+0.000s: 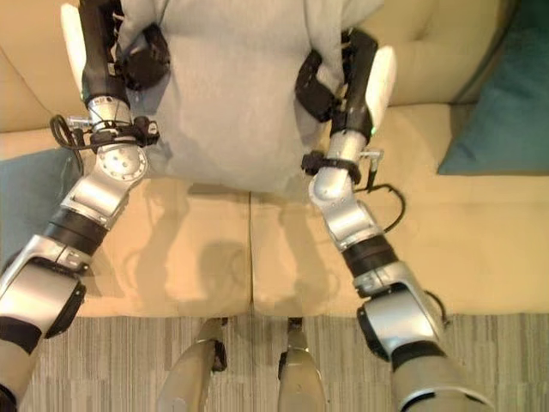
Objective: Pick up all the scattered cushions and arrange them neatly on the sofa.
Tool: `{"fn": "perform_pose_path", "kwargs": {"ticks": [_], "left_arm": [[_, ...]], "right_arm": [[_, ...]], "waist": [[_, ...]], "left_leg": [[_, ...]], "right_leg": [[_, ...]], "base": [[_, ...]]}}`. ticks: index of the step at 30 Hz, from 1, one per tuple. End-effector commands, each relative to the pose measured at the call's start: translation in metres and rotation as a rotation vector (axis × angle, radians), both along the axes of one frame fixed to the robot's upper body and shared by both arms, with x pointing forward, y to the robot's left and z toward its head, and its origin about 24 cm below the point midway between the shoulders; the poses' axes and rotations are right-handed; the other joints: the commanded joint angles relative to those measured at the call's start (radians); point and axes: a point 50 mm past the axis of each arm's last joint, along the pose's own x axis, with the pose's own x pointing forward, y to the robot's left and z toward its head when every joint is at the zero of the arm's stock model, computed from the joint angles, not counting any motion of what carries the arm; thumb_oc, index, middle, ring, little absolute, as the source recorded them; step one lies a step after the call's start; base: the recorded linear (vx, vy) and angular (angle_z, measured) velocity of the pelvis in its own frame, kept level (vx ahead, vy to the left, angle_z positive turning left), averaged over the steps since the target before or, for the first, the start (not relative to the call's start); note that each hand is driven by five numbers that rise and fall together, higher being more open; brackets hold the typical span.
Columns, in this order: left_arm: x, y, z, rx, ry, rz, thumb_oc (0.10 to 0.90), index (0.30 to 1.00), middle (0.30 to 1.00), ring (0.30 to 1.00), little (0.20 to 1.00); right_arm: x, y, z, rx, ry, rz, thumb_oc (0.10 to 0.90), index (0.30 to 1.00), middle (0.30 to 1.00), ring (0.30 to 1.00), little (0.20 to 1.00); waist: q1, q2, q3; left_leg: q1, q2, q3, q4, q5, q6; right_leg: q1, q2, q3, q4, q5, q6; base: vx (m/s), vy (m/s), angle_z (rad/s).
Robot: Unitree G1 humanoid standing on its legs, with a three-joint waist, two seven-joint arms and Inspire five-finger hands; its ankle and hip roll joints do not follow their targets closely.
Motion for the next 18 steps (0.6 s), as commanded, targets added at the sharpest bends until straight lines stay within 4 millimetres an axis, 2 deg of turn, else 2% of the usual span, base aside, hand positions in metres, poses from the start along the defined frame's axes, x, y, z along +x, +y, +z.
{"fn": "perform_pose_path", "kwargs": {"ticks": [1,3,7,9,11,14,15,16,18], "left_arm": [[-0.02,-0.042,0.08,0.106,-0.293,-0.111,0.4,0.3,0.3,0.3,0.3],[-0.018,-0.046,0.083,0.084,-0.288,-0.114,0.4,0.3,0.3,0.3,0.3],[-0.011,-0.047,0.081,0.04,-0.253,-0.096,0.4,0.3,0.3,0.3,0.3],[-0.002,-0.04,0.067,0.06,-0.188,-0.058,0.4,0.3,0.3,0.3,0.3],[0.001,-0.041,0.06,0.059,-0.163,-0.052,0.4,0.3,0.3,0.3,0.3],[0.01,-0.041,0.036,0.032,-0.082,-0.024,0.4,0.3,0.3,0.3,0.3],[0.01,-0.041,0.036,0.032,-0.082,-0.024,0.4,0.3,0.3,0.3,0.3],[0.014,-0.034,0.03,0.066,-0.042,0.028,0.4,0.3,0.3,0.3,0.3],[0.014,-0.034,0.03,0.066,-0.042,0.028,0.4,0.3,0.3,0.3,0.3]], "right_arm": [[-0.052,0.053,0.132,-0.148,-0.559,0.04,0.4,0.3,0.3,0.3,0.3],[-0.054,0.06,0.147,-0.215,-0.593,-0.011,0.4,0.3,0.3,0.3,0.3],[-0.049,0.072,0.15,-0.273,-0.579,-0.038,0.4,0.3,0.3,0.3,0.3],[-0.037,0.072,0.137,-0.276,-0.515,-0.053,0.4,0.3,0.3,0.3,0.3],[-0.035,0.069,0.132,-0.259,-0.507,-0.063,0.4,0.3,0.3,0.3,0.3],[-0.022,0.066,0.11,-0.252,-0.447,-0.1,0.4,0.3,0.3,0.3,0.3],[-0.022,0.066,0.11,-0.251,-0.447,-0.1,0.4,0.3,0.3,0.3,0.3],[-0.016,0.066,0.101,-0.228,-0.409,-0.091,0.4,0.3,0.3,0.3,0.3],[-0.016,0.066,0.101,-0.228,-0.409,-0.091,0.4,0.3,0.3,0.3,0.3]], "waist": [[0.008,-0.011,-0.035],[0.01,-0.01,-0.034],[0.008,-0.022,-0.034],[0.0,-0.028,-0.034],[-0.002,-0.03,-0.036],[-0.009,-0.039,-0.043],[-0.008,-0.039,-0.044],[-0.012,-0.042,-0.048],[-0.012,-0.043,-0.05]], "left_leg": [[0.024,0.008,-0.019,0.001,-0.104,-0.072],[-0.002,0.01,-0.02,0.001,-0.096,-0.079],[-0.036,0.016,-0.022,0.001,-0.085,-0.085],[-0.052,0.019,-0.023,0.001,-0.079,-0.089],[-0.054,0.019,-0.025,0.001,-0.079,-0.09],[-0.063,0.018,-0.031,0.001,-0.079,-0.094],[-0.064,0.018,-0.031,0.001,-0.079,-0.094],[-0.074,0.019,-0.03,0.001,-0.078,-0.096],[-0.075,0.019,-0.03,0.001,-0.078,-0.096]], "right_leg": [[-0.011,-0.026,-0.001,0.066,-0.097,0.021],[-0.032,-0.022,-0.002,0.051,-0.084,0.025],[-0.063,-0.013,0.002,0.033,-0.067,0.025],[-0.074,-0.009,0.005,0.021,-0.056,0.026],[-0.076,-0.007,0.005,0.018,-0.054,0.025],[-0.089,-0.004,0.004,0.011,-0.047,0.026],[-0.09,-0.004,0.004,0.011,-0.047,0.026],[-0.101,-0.003,0.007,0.008,-0.041,0.026],[-0.103,-0.003,0.008,0.008,-0.041,0.026]], "base": [[-0.04,-0.021,0.04],[-0.04,-0.033,-0.03],[-0.03,-0.036,-0.19],[-0.01,-0.009,0.11],[0.01,-0.028,0.24],[0.01,-0.024,-0.06],[0.0,-0.012,-0.24],[0.0,-0.005,-0.18],[0.0,-0.008,0.06]]}}
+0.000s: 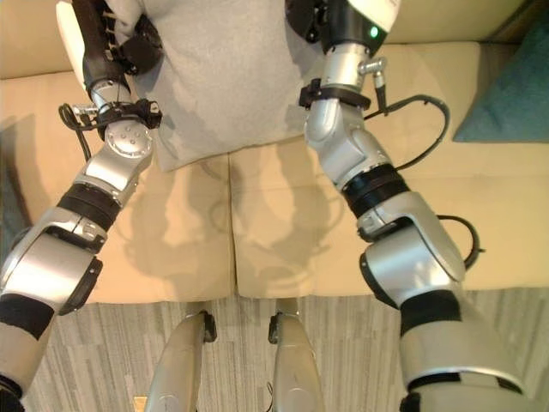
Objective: Pick up all the scattered cushions and arrange them neatly on the sofa.
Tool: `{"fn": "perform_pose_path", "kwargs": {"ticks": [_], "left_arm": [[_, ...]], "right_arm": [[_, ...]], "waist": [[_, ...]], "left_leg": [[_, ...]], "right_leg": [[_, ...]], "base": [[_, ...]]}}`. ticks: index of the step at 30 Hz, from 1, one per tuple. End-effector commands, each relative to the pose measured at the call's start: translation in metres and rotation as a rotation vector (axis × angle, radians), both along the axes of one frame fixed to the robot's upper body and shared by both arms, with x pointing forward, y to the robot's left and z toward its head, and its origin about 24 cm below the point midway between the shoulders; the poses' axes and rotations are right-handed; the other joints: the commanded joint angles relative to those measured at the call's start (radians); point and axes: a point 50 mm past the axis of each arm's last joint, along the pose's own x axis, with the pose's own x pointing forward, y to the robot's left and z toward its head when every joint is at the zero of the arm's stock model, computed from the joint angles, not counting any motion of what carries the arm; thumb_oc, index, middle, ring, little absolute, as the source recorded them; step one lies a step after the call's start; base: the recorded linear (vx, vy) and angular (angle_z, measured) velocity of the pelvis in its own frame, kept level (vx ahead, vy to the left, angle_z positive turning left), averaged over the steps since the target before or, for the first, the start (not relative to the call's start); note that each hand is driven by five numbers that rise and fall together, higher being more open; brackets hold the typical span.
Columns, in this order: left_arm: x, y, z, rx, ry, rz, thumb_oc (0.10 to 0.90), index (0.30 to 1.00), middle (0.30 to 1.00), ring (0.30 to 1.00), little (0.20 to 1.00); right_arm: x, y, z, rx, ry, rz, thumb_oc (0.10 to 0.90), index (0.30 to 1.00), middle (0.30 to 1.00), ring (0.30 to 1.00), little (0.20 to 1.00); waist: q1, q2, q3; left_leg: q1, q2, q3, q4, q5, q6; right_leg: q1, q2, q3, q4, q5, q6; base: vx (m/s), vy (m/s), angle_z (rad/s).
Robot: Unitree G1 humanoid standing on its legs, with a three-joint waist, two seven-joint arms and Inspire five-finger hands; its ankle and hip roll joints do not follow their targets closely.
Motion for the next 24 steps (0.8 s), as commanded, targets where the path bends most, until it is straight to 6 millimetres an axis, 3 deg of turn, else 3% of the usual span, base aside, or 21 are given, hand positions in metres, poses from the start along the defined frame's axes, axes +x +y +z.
{"fn": "perform_pose_path", "kwargs": {"ticks": [1,2,3,9,15,22,23,24], "left_arm": [[0.003,-0.021,0.012,0.216,-0.01,-0.001,0.4,0.3,0.3,0.3,0.3],[0.005,-0.014,0.008,0.2,0.021,0.018,0.551,0.526,0.526,0.526,0.526],[0.005,-0.014,0.008,0.2,0.021,0.018,0.8,0.9,0.9,0.9,0.9],[0.007,-0.001,0.01,0.2,0.054,0.053,0.8,0.9,0.9,0.9,0.9],[0.005,0.02,0.017,0.194,0.046,0.1,0.8,0.9,0.9,0.9,0.9],[-0.004,0.042,0.014,0.022,-0.023,0.068,0.8,0.9,0.9,0.9,0.9],[-0.012,0.046,0.009,-0.216,-0.104,-0.053,0.8,0.9,0.9,0.9,0.9],[-0.013,0.046,0.008,-0.293,-0.119,-0.107,0.8,0.9,0.9,0.9,0.9]], "right_arm": [[-0.011,0.04,0.033,-0.006,-0.142,0.122,0.449,0.373,0.373,0.373,0.373],[-0.005,0.042,0.024,0.012,-0.079,0.152,0.8,0.9,0.9,0.9,0.9],[-0.005,0.042,0.024,0.012,-0.078,0.153,0.8,0.9,0.9,0.9,0.9],[0.0,0.047,0.012,0.06,-0.007,0.23,0.8,0.9,0.9,0.9,0.9],[0.006,0.037,-0.002,0.101,0.068,0.26,0.8,0.9,0.9,0.9,0.9],[0.005,-0.001,-0.033,0.26,0.107,0.283,0.8,0.9,0.9,0.9,0.9],[-0.004,-0.02,-0.042,0.293,0.065,0.247,0.8,0.9,0.9,0.9,0.9],[-0.007,-0.032,-0.045,0.299,0.05,0.211,0.8,0.9,0.9,0.9,0.9]], "waist": [[0.011,-0.018,-0.192],[0.009,-0.023,-0.198],[0.009,-0.023,-0.199],[0.004,-0.026,-0.204],[0.0,-0.023,-0.204],[-0.003,-0.021,-0.202],[-0.002,-0.019,-0.204],[0.0,-0.017,-0.206]], "left_leg": [[0.003,-0.011,0.01,0.003,-0.158,-0.088],[-0.001,-0.008,0.009,0.003,-0.157,-0.089],[-0.001,-0.007,0.009,0.003,-0.157,-0.089],[0.001,-0.005,0.008,0.003,-0.16,-0.088],[0.036,-0.005,0.011,0.003,-0.169,-0.085],[0.104,-0.004,0.018,0.003,-0.192,-0.074],[0.131,-0.004,0.019,0.003,-0.202,-0.067],[0.143,-0.005,0.02,0.003,-0.207,-0.064]], "right_leg": [[0.098,-0.031,0.01,-0.027,-0.13,0.075],[0.092,-0.029,0.012,-0.029,-0.127,0.075],[0.091,-0.029,0.012,-0.029,-0.127,0.075],[0.092,-0.027,0.015,-0.029,-0.127,0.073],[0.124,-0.023,0.015,-0.027,-0.137,0.068],[0.189,-0.021,0.016,-0.02,-0.16,0.062],[0.213,-0.022,0.017,-0.015,-0.172,0.059],[0.224,-0.023,0.015,-0.011,-0.18,0.058]], "base": [[0.01,-0.017,0.26],[0.01,-0.017,0.23],[0.01,-0.014,-0.19],[0.0,-0.003,-0.12],[0.01,0.006,-0.02],[0.04,0.002,-0.01],[0.09,-0.022,0.02],[0.09,-0.02,0.04]]}}
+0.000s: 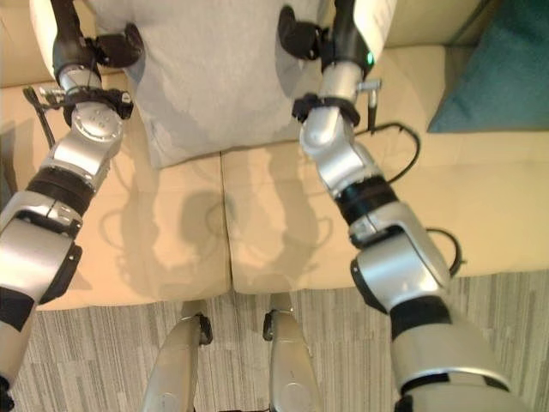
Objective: Pick up all the scattered cushions and arrange them neatly on the sofa.
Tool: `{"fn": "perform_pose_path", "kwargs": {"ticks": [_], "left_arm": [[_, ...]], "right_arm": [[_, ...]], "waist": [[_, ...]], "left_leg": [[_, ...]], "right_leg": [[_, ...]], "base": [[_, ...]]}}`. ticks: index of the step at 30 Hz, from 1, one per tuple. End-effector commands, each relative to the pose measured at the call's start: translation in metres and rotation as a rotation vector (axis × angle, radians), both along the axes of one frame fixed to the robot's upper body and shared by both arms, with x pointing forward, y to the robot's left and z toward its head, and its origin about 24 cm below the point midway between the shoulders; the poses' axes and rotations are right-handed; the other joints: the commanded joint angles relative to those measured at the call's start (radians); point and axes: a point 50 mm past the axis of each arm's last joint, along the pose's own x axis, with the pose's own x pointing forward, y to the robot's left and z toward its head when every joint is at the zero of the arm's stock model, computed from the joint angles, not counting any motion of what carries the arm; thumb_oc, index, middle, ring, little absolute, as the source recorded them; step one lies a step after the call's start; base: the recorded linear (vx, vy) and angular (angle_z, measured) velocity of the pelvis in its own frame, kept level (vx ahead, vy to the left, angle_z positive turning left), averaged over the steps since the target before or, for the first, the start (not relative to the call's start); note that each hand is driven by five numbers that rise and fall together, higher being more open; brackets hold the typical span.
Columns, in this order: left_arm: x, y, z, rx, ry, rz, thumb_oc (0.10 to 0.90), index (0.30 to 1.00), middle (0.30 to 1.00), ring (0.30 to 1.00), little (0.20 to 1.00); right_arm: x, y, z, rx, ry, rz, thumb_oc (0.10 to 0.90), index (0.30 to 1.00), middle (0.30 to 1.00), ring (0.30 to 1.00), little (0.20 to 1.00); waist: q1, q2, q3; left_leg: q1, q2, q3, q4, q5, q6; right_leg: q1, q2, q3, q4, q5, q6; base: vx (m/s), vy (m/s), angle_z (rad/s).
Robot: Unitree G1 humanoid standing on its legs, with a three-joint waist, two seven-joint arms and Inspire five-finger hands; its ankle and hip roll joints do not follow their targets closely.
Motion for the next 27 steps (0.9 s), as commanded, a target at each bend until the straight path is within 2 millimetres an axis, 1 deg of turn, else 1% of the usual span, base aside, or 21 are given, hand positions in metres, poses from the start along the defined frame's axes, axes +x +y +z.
{"fn": "perform_pose_path", "kwargs": {"ticks": [1,2,3,4,5,7,8,9,10,11,12,13,15,18,19,20,22,24,25,26,27], "left_arm": [[-0.013,0.001,0.017,-0.222,-0.233,-0.109,0.8,0.9,0.9,0.9,0.9],[-0.013,0.001,0.015,-0.222,-0.23,-0.111,0.8,0.9,0.9,0.9,0.9],[-0.018,0.017,0.008,-0.258,-0.232,-0.12,0.8,0.9,0.9,0.9,0.9],[-0.017,0.02,0.001,-0.27,-0.207,-0.129,0.8,0.9,0.9,0.9,0.9],[-0.02,0.031,-0.012,-0.317,-0.198,-0.12,0.8,0.9,0.9,0.9,0.9],[-0.02,0.031,-0.013,-0.316,-0.196,-0.121,0.8,0.9,0.9,0.9,0.9],[-0.027,0.038,-0.034,-0.355,-0.182,-0.131,0.8,0.9,0.9,0.9,0.9],[-0.031,0.042,-0.047,-0.369,-0.171,-0.128,0.8,0.9,0.9,0.9,0.9],[-0.038,0.051,-0.074,-0.366,-0.12,-0.092,0.8,0.9,0.9,0.9,0.9],[-0.039,0.05,-0.077,-0.366,-0.113,-0.092,0.8,0.9,0.9,0.9,0.9],[-0.042,0.058,-0.1,-0.364,-0.039,-0.066,0.8,0.9,0.9,0.9,0.9],[-0.046,0.063,-0.114,-0.373,-0.004,-0.043,0.8,0.9,0.9,0.9,0.9],[-0.059,0.072,-0.132,-0.397,0.01,-0.023,0.8,0.9,0.9,0.9,0.9],[-0.084,0.082,-0.168,-0.424,0.075,-0.019,0.8,0.9,0.9,0.9,0.9],[-0.085,0.082,-0.17,-0.425,0.08,-0.019,0.8,0.9,0.9,0.9,0.9],[-0.107,0.079,-0.208,-0.546,0.152,-0.067,0.8,0.9,0.9,0.9,0.9],[-0.134,0.075,-0.245,-0.633,0.251,-0.084,0.8,0.9,0.9,0.9,0.9],[-0.158,0.064,-0.279,-0.641,0.394,-0.119,0.8,0.9,0.9,0.9,0.9],[-0.17,0.061,-0.29,-0.631,0.446,-0.125,0.8,0.9,0.9,0.9,0.9],[-0.181,0.055,-0.304,-0.668,0.492,-0.124,0.8,0.9,0.9,0.9,0.9],[-0.191,0.049,-0.319,-0.722,0.542,-0.115,0.8,0.9,0.9,0.9,0.9]], "right_arm": [[-0.012,-0.024,-0.003,0.041,-0.127,-0.066,0.8,0.9,0.9,0.9,0.9],[-0.012,-0.025,-0.004,0.041,-0.124,-0.068,0.8,0.9,0.9,0.9,0.9],[-0.02,-0.043,-0.015,0.103,-0.116,-0.055,0.8,0.9,0.9,0.9,0.9],[-0.022,-0.051,-0.028,0.126,-0.084,-0.053,0.8,0.9,0.9,0.9,0.9],[-0.029,-0.061,-0.049,0.169,-0.047,-0.04,0.8,0.9,0.9,0.9,0.9],[-0.029,-0.061,-0.05,0.169,-0.044,-0.04,0.8,0.9,0.9,0.9,0.9],[-0.041,-0.075,-0.075,0.218,-0.008,-0.049,0.8,0.9,0.9,0.9,0.9],[-0.049,-0.082,-0.089,0.244,0.016,-0.049,0.8,0.9,0.9,0.9,0.9],[-0.06,-0.097,-0.115,0.285,0.079,-0.06,0.8,0.9,0.9,0.9,0.9],[-0.061,-0.098,-0.117,0.285,0.086,-0.061,0.8,0.9,0.9,0.9,0.9],[-0.068,-0.111,-0.135,0.302,0.144,-0.094,0.8,0.9,0.9,0.9,0.9],[-0.073,-0.117,-0.144,0.324,0.169,-0.103,0.8,0.9,0.9,0.9,0.9],[-0.084,-0.133,-0.158,0.347,0.208,-0.146,0.8,0.9,0.9,0.9,0.9],[-0.105,-0.151,-0.189,0.368,0.323,-0.179,0.8,0.9,0.9,0.9,0.9],[-0.106,-0.151,-0.19,0.367,0.328,-0.18,0.8,0.9,0.9,0.9,0.9],[-0.125,-0.161,-0.214,0.417,0.417,-0.189,0.8,0.9,0.9,0.9,0.9],[-0.145,-0.171,-0.236,0.469,0.494,-0.22,0.8,0.9,0.9,0.9,0.9],[-0.168,-0.178,-0.257,0.55,0.536,-0.262,0.8,0.9,0.9,0.9,0.9],[-0.178,-0.18,-0.268,0.584,0.561,-0.279,0.8,0.9,0.9,0.9,0.9],[-0.191,-0.181,-0.281,0.625,0.593,-0.311,0.8,0.9,0.9,0.9,0.9],[-0.196,-0.179,-0.29,0.67,0.604,-0.329,0.8,0.9,0.9,0.9,0.9]], "waist": [[0.011,0.015,-0.206],[0.013,0.015,-0.207],[0.012,0.019,-0.213],[0.013,0.018,-0.218],[0.01,0.018,-0.225],[0.01,0.018,-0.226],[0.009,0.016,-0.238],[0.007,0.015,-0.244],[0.003,0.011,-0.257],[0.004,0.011,-0.261],[0.002,0.009,-0.272],[0.001,0.007,-0.274],[0.0,0.002,-0.277],[-0.003,-0.002,-0.297],[-0.003,-0.002,-0.3],[-0.007,-0.006,-0.31],[-0.009,-0.009,-0.325],[-0.009,-0.012,-0.343],[-0.01,-0.01,-0.349],[-0.01,-0.008,-0.352],[-0.01,-0.005,-0.346]], "left_leg": [[0.037,0.006,-0.008,0.001,-0.148,-0.046],[0.039,0.006,-0.007,0.001,-0.149,-0.046],[0.062,0.005,-0.005,0.001,-0.159,-0.039],[0.072,0.004,-0.002,0.001,-0.158,-0.036],[0.1,0.003,0.0,0.001,-0.173,-0.032],[0.099,0.003,0.0,0.001,-0.167,-0.031],[0.131,0.004,0.002,0.001,-0.179,-0.026],[0.148,0.005,0.004,0.001,-0.185,-0.024],[0.18,0.003,0.005,0.001,-0.198,-0.018],[0.184,0.002,0.006,0.001,-0.199,-0.018],[0.212,0.001,0.008,0.001,-0.208,-0.014],[0.238,-0.003,0.009,0.003,-0.215,-0.012],[0.264,-0.003,0.008,0.012,-0.227,-0.009],[0.298,-0.007,0.01,0.031,-0.249,-0.003],[0.3,-0.007,0.01,0.033,-0.251,-0.003],[0.316,-0.01,0.015,0.055,-0.269,0.001],[0.327,-0.015,0.016,0.076,-0.284,0.007],[0.35,-0.021,0.014,0.08,-0.297,0.017],[0.364,-0.025,0.012,0.074,-0.3,0.023],[0.39,-0.026,0.013,0.059,-0.301,0.029],[0.403,-0.026,0.018,0.038,-0.29,0.037]], "right_leg": [[0.091,-0.013,0.017,0.031,-0.224,0.068],[0.093,-0.013,0.017,0.031,-0.224,0.068],[0.114,-0.014,0.018,0.035,-0.236,0.066],[0.123,-0.014,0.02,0.036,-0.237,0.065],[0.149,-0.011,0.02,0.035,-0.248,0.064],[0.148,-0.012,0.02,0.034,-0.244,0.064],[0.182,-0.01,0.018,0.031,-0.251,0.064],[0.2,-0.011,0.018,0.028,-0.257,0.064],[0.229,-0.011,0.02,0.028,-0.27,0.064],[0.234,-0.012,0.021,0.026,-0.271,0.064],[0.26,-0.015,0.022,0.031,-0.282,0.064],[0.286,-0.018,0.022,0.032,-0.289,0.064],[0.31,-0.021,0.022,0.039,-0.298,0.065],[0.345,-0.026,0.022,0.043,-0.305,0.067],[0.347,-0.027,0.022,0.042,-0.305,0.068],[0.368,-0.033,0.022,0.045,-0.308,0.069],[0.382,-0.038,0.022,0.051,-0.308,0.072],[0.395,-0.044,0.022,0.07,-0.314,0.077],[0.398,-0.046,0.023,0.087,-0.316,0.079],[0.398,-0.048,0.023,0.131,-0.325,0.085],[0.371,-0.048,0.025,0.208,-0.308,0.101]], "base": [[0.04,-0.013,0.03],[0.06,-0.001,0.05],[0.05,0.005,0.04],[0.1,0.001,0.06],[0.04,-0.003,0.04],[0.05,-0.003,0.01],[0.11,-0.005,-0.05],[0.2,0.0,-0.08],[0.13,0.005,-0.03],[0.16,0.019,0.02],[0.1,0.02,0.04],[0.12,0.022,0.0],[0.09,0.013,-0.05],[0.06,0.03,0.03],[0.04,0.048,-0.05],[0.02,0.056,-0.06],[0.05,0.076,0.01],[0.07,0.093,-0.03],[0.07,0.097,-0.06],[-0.01,0.096,0.01],[-0.07,0.08,0.01]]}}
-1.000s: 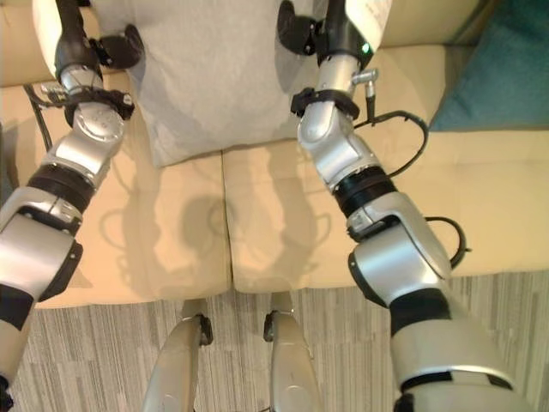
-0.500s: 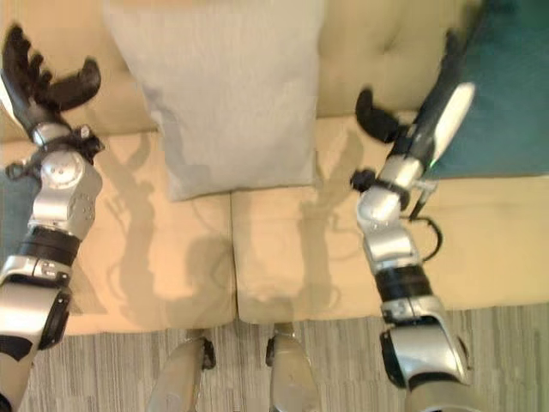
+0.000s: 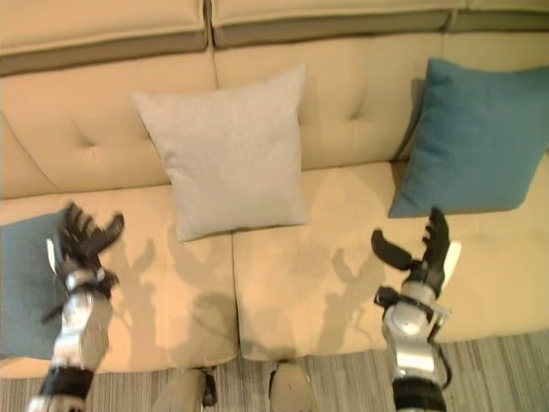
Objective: Pick up all the scattered cushions and arrange them neatly on the sofa.
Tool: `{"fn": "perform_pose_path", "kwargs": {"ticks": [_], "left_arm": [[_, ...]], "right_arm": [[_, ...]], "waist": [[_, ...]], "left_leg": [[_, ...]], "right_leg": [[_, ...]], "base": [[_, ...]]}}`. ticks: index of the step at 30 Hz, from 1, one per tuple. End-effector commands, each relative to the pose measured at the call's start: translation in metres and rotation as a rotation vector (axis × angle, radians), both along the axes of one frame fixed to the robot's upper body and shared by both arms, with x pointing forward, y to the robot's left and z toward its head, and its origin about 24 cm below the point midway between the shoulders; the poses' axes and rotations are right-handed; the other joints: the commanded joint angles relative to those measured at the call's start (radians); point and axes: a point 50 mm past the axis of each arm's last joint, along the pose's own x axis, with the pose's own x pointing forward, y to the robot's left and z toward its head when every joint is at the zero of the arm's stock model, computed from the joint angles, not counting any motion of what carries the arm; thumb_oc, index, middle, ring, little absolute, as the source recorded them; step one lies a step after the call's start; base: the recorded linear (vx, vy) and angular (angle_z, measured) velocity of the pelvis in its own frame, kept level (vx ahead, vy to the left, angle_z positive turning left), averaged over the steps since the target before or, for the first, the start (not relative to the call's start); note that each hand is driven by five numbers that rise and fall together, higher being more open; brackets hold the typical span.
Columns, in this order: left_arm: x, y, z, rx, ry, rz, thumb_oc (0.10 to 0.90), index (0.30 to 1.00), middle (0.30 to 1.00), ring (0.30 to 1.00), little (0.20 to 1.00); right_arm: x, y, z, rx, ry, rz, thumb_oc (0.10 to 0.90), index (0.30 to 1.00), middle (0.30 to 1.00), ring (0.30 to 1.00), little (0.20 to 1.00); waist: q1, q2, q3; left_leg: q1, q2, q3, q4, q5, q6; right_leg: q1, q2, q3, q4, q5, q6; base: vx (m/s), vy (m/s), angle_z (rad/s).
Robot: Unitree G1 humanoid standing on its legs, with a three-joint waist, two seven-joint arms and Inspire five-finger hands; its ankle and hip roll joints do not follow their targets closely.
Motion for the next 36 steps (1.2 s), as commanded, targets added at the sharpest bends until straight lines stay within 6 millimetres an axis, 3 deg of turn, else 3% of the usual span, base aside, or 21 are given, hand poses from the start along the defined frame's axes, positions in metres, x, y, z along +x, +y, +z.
{"fn": "perform_pose_path", "kwargs": {"ticks": [1,4,8,9,10,11,12,15,18,21,24,26,28,31,32,33,35,36], "left_arm": [[-0.002,0.001,-0.005,-0.01,-0.021,-0.029,0.8,0.9,0.9,0.9,0.9],[-0.011,-0.013,-0.027,-0.02,0.088,-0.085,0.8,0.9,0.9,0.9,0.9],[-0.013,-0.021,-0.033,0.023,0.139,-0.142,0.8,0.9,0.9,0.9,0.9],[-0.011,-0.024,-0.031,0.037,0.132,-0.156,0.8,0.9,0.9,0.9,0.9],[-0.011,-0.025,-0.031,0.071,0.148,-0.167,0.8,0.9,0.9,0.9,0.9],[-0.011,-0.027,-0.033,0.09,0.166,-0.187,0.8,0.9,0.9,0.9,0.9],[-0.013,-0.029,-0.04,0.077,0.208,-0.171,0.8,0.9,0.9,0.9,0.9],[-0.014,-0.04,-0.041,0.042,0.215,-0.185,0.8,0.9,0.9,0.9,0.9],[-0.014,-0.043,-0.04,0.042,0.2,-0.196,0.8,0.9,0.9,0.9,0.9],[-0.019,-0.042,-0.042,0.063,0.216,-0.2,0.8,0.9,0.9,0.9,0.9],[-0.021,-0.046,-0.042,0.044,0.219,-0.202,0.8,0.9,0.9,0.9,0.9],[-0.023,-0.048,-0.045,0.032,0.232,-0.206,0.8,0.9,0.9,0.9,0.9],[-0.025,-0.051,-0.047,0.043,0.248,-0.232,0.8,0.9,0.9,0.9,0.9],[-0.025,-0.054,-0.048,0.053,0.259,-0.261,0.8,0.9,0.9,0.9,0.9],[-0.023,-0.061,-0.047,0.096,0.263,-0.311,0.8,0.9,0.9,0.9,0.9],[-0.023,-0.061,-0.047,0.096,0.263,-0.311,0.8,0.9,0.9,0.9,0.9],[-0.025,-0.07,-0.048,0.104,0.275,-0.363,0.8,0.9,0.9,0.9,0.9],[-0.025,-0.07,-0.048,0.104,0.275,-0.363,0.8,0.9,0.9,0.9,0.9]], "right_arm": [[-0.019,-0.019,0.0,-0.003,-0.039,-0.067,0.8,0.9,0.9,0.9,0.9],[-0.035,-0.006,-0.022,0.082,-0.001,-0.118,0.8,0.9,0.9,0.9,0.9],[-0.043,0.004,-0.039,0.145,0.039,-0.179,0.8,0.9,0.9,0.9,0.9],[-0.04,0.008,-0.038,0.142,0.036,-0.162,0.8,0.9,0.9,0.9,0.9],[-0.035,0.01,-0.036,0.142,0.03,-0.143,0.8,0.9,0.9,0.9,0.9],[-0.029,0.014,-0.034,0.142,0.024,-0.12,0.8,0.9,0.9,0.9,0.9],[-0.018,0.021,-0.03,0.14,0.0,-0.078,0.8,0.9,0.9,0.9,0.9],[0.006,0.032,-0.015,0.098,-0.03,0.039,0.8,0.9,0.9,0.9,0.9],[0.025,0.049,-0.001,0.039,-0.046,0.18,0.8,0.9,0.9,0.9,0.9],[0.023,0.058,-0.004,-0.025,0.008,0.274,0.8,0.9,0.9,0.9,0.9],[0.02,0.063,-0.01,-0.09,0.07,0.32,0.8,0.9,0.9,0.9,0.9],[0.016,0.066,-0.015,-0.093,0.099,0.339,0.8,0.9,0.9,0.9,0.9],[0.011,0.068,-0.023,-0.078,0.131,0.351,0.8,0.9,0.9,0.9,0.9],[0.008,0.07,-0.027,-0.062,0.15,0.359,0.8,0.9,0.9,0.9,0.9],[0.004,0.068,-0.03,-0.055,0.158,0.342,0.8,0.9,0.9,0.9,0.9],[0.004,0.068,-0.03,-0.056,0.159,0.342,0.8,0.9,0.9,0.9,0.9],[0.003,0.069,-0.033,-0.047,0.179,0.34,0.8,0.9,0.9,0.9,0.9],[0.003,0.069,-0.033,-0.047,0.179,0.34,0.8,0.9,0.9,0.9,0.9]], "waist": [[-0.001,0.001,-0.141],[-0.023,0.013,-0.106],[-0.027,-0.004,-0.127],[-0.025,-0.013,-0.134],[-0.014,-0.016,-0.139],[0.004,-0.023,-0.142],[0.019,-0.027,-0.137],[0.033,0.001,-0.12],[0.037,-0.016,-0.092],[0.026,-0.055,-0.103],[-0.003,-0.069,-0.124],[-0.03,-0.067,-0.137],[-0.055,-0.056,-0.152],[-0.075,-0.036,-0.159],[-0.105,-0.024,-0.163],[-0.106,-0.024,-0.163],[-0.116,-0.01,-0.155],[-0.116,-0.011,-0.155]], "left_leg": [[0.04,0.004,0.001,0.036,-0.135,0.037],[0.028,0.012,-0.046,0.035,-0.106,0.036],[-0.048,0.012,-0.143,0.073,-0.08,0.014],[-0.078,0.011,-0.172,0.091,-0.075,0.007],[-0.105,0.024,-0.184,0.096,-0.058,-0.004],[-0.137,0.03,-0.19,0.104,-0.041,-0.016],[-0.182,0.049,-0.227,0.104,0.019,-0.052],[-0.229,0.1,-0.258,0.028,0.105,-0.085],[-0.223,0.104,-0.181,0.087,0.035,-0.042],[-0.164,0.078,-0.118,0.263,-0.104,-0.009],[-0.067,0.111,0.0,0.356,-0.151,0.003],[0.018,0.152,0.079,0.352,-0.157,-0.003],[0.101,0.162,0.128,0.336,-0.165,-0.017],[0.17,0.155,0.148,0.318,-0.199,-0.034],[0.216,0.154,0.225,0.275,-0.204,-0.045],[0.218,0.153,0.224,0.271,-0.203,-0.045],[0.22,0.097,0.234,0.132,-0.263,-0.027],[0.22,0.096,0.234,0.132,-0.263,-0.027]], "right_leg": [[-0.014,-0.025,0.024,0.261,-0.156,0.078],[-0.078,-0.018,0.161,0.43,-0.133,0.117],[0.005,-0.05,0.306,0.424,-0.096,0.09],[0.04,-0.046,0.341,0.384,-0.133,0.079],[0.077,-0.016,0.362,0.325,-0.248,0.058],[0.092,-0.005,0.347,0.294,-0.317,0.035],[0.112,0.024,0.332,0.263,-0.361,0.015],[0.092,0.092,0.27,0.237,-0.371,-0.023],[0.037,0.088,0.221,0.259,-0.337,-0.037],[-0.003,0.057,0.152,0.25,-0.293,-0.04],[-0.017,0.041,0.08,0.237,-0.27,-0.045],[-0.022,0.029,0.02,0.235,-0.262,-0.047],[-0.035,0.02,-0.044,0.24,-0.253,-0.048],[-0.045,0.011,-0.096,0.251,-0.26,-0.038],[-0.066,-0.019,-0.169,0.259,-0.238,-0.027],[-0.065,-0.019,-0.17,0.26,-0.238,-0.026],[-0.072,-0.073,-0.211,0.277,-0.202,0.008],[-0.072,-0.073,-0.211,0.277,-0.202,0.008]], "base": [[-0.15,0.04,-0.06],[-0.18,-0.103,-0.12],[-0.2,-0.308,0.63],[-0.27,-0.344,1.07],[-0.28,-0.354,1.14],[-0.37,-0.522,1.23],[-0.39,-0.513,0.66],[-0.4,-0.401,0.93],[-0.46,-0.191,0.5],[-0.36,-0.195,0.75],[-0.22,-0.105,1.19],[-0.16,0.005,1.22],[-0.15,0.096,0.93],[-0.17,0.164,1.12],[-0.18,0.177,0.71],[-0.28,0.378,1.07],[-0.15,0.323,1.72],[-0.13,0.338,1.19]]}}
